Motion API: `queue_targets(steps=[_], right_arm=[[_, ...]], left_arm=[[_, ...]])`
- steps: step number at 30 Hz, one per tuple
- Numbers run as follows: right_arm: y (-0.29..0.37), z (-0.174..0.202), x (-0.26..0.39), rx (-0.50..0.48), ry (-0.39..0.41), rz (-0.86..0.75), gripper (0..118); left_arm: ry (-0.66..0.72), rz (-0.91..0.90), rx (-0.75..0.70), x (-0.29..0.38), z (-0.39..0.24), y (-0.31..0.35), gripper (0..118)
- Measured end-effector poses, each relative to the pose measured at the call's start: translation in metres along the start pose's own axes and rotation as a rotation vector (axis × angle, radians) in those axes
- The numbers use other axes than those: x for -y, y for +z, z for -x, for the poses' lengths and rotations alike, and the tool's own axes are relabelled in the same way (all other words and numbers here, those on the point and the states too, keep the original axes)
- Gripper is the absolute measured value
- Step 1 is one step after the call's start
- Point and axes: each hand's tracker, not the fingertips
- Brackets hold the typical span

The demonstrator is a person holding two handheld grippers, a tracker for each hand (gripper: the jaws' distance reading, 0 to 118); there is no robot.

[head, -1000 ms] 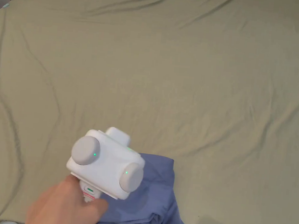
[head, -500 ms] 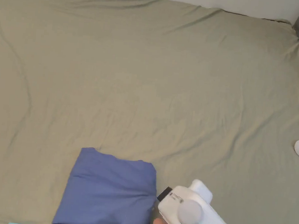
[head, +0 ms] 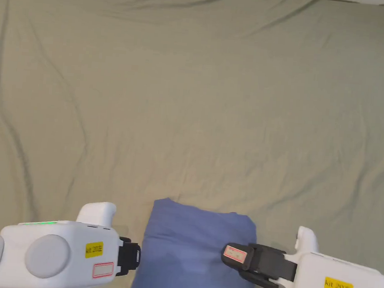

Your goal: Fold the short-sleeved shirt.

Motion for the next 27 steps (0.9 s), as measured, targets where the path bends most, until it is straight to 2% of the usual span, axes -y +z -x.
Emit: queue_targets(steps=[2, 4, 5, 7, 8, 9, 10, 13, 14, 17, 21, 27], right_arm=[[-0.020, -0.016, -0.002, -0.046, -0.041, 0.032, 0], [-0.034, -0.039, -0.004, -0.113, -0.141, 0.099, 0], [-0.038, -0.049, -0.003, -0.088, -0.177, 0.109, 0], [-0.039, -0.062, 0.000, 0.018, -0.159, 0.109, 0], [-0.040, -0.067, 0.000, 0.022, -0.167, 0.109, 0], [-0.036, -0.069, 0.001, -0.058, -0.200, 0.096, 0], [-0.034, -0.068, -0.002, -0.073, -0.212, 0.094, 0], [-0.035, -0.063, -0.003, -0.025, -0.182, 0.108, 0], [-0.035, -0.063, -0.004, -0.020, -0.182, 0.113, 0], [-0.035, -0.061, -0.003, -0.018, -0.185, 0.114, 0], [-0.036, -0.063, -0.002, -0.025, -0.194, 0.111, 0], [-0.037, -0.061, -0.001, -0.021, -0.194, 0.109, 0]], left_arm=[[0.002, 0.028, 0.096, -0.007, 0.021, -0.009, 0], [0.005, 0.051, 0.209, -0.016, 0.034, -0.022, 0], [0.017, 0.066, 0.227, -0.020, 0.038, -0.027, 0], [0.008, 0.083, 0.237, -0.029, 0.041, -0.033, 0], [0.001, 0.106, 0.237, -0.032, 0.040, -0.036, 0], [-0.021, 0.106, 0.251, -0.034, 0.041, -0.037, 0], [-0.029, 0.099, 0.260, -0.035, 0.042, -0.038, 0], [-0.031, 0.121, 0.344, -0.039, 0.043, -0.039, 0], [-0.028, 0.121, 0.339, -0.041, 0.043, -0.040, 19], [-0.005, 0.135, 0.328, -0.045, 0.051, -0.050, 117], [0.131, 0.189, 0.573, -0.048, 0.061, -0.071, 118], [0.079, 0.259, 0.640, -0.038, 0.034, -0.101, 117]])
